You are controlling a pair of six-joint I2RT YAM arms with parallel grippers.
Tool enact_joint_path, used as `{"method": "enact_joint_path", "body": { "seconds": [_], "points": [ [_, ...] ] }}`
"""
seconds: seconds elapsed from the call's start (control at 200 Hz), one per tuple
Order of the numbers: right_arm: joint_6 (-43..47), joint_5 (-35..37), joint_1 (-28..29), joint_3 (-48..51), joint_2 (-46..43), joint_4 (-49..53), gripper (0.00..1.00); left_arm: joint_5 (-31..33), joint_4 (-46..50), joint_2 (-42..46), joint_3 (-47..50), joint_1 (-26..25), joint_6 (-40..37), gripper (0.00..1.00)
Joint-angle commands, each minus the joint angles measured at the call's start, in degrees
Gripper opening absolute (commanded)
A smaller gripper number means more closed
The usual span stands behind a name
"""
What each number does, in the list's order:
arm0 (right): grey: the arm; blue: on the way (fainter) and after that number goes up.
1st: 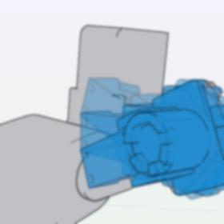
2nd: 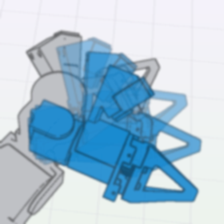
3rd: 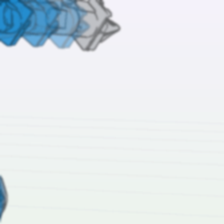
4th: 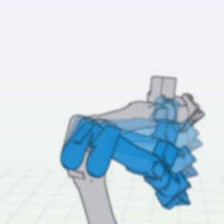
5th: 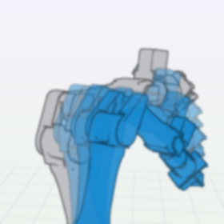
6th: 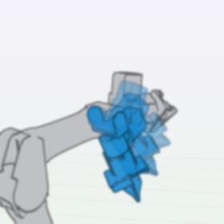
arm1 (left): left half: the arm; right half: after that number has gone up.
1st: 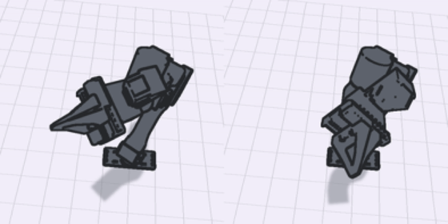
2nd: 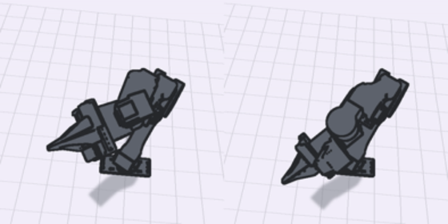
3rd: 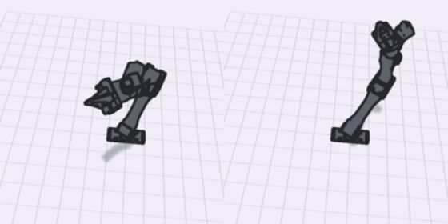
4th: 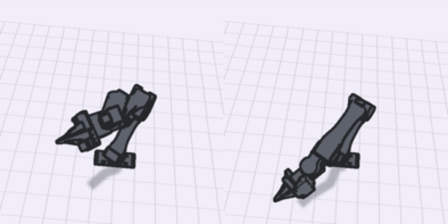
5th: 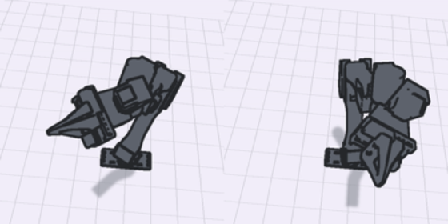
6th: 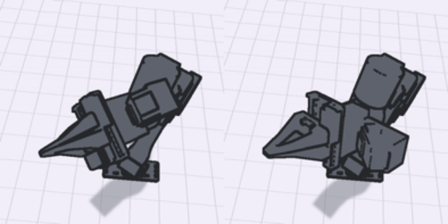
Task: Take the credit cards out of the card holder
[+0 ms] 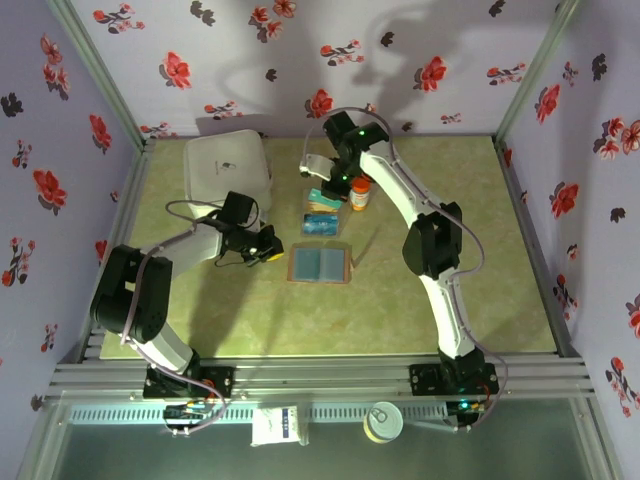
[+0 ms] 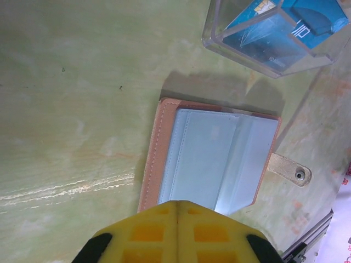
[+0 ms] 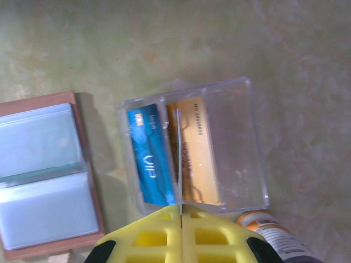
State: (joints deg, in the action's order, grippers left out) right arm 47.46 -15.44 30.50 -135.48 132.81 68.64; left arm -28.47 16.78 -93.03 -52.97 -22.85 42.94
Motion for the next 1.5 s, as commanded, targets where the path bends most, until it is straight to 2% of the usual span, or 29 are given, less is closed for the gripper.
{"method": "enact_joint_path", "body": {
  "seconds": [0.0, 0.315, 0.59, 0.915, 1.05, 1.225, 1.495],
  "points": [
    [1.6, -1.0, -1.0, -2.4, 1.7, -1.2, 0.00, 0.8, 1.2, 0.1, -0.5, 0.5, 0.1, 0.04],
    [2.5, -0.6, -1.5, -2.4, 3.4, -9.6, 0.00, 0.7, 2.8, -2.3, -2.3, 1.2, -1.1, 0.04],
    [3.9, -1.3, -1.4, -2.5, 5.1, -12.3, 0.00, 0.5, 2.4, -3.6, -2.0, 1.9, -1.0, 0.04],
    [4.6, -1.2, -1.4, -2.3, 6.2, -9.8, 0.09, 0.5, 2.1, -4.4, -2.0, 2.2, -0.8, 0.04],
    [4.2, 1.5, -1.4, -1.8, 6.2, -10.5, 0.21, 0.5, 1.8, -4.3, -1.6, 2.2, -0.5, 0.04],
    [1.1, 7.2, -1.4, -1.0, 6.1, -15.9, 0.25, 0.5, 1.8, -4.6, -1.8, 2.2, -0.5, 0.04],
    [-0.9, 7.5, -1.0, 2.0, 5.8, -21.5, 0.25, 0.5, 1.6, -5.2, -2.0, 2.2, -0.5, 0.04]
  ]
}}
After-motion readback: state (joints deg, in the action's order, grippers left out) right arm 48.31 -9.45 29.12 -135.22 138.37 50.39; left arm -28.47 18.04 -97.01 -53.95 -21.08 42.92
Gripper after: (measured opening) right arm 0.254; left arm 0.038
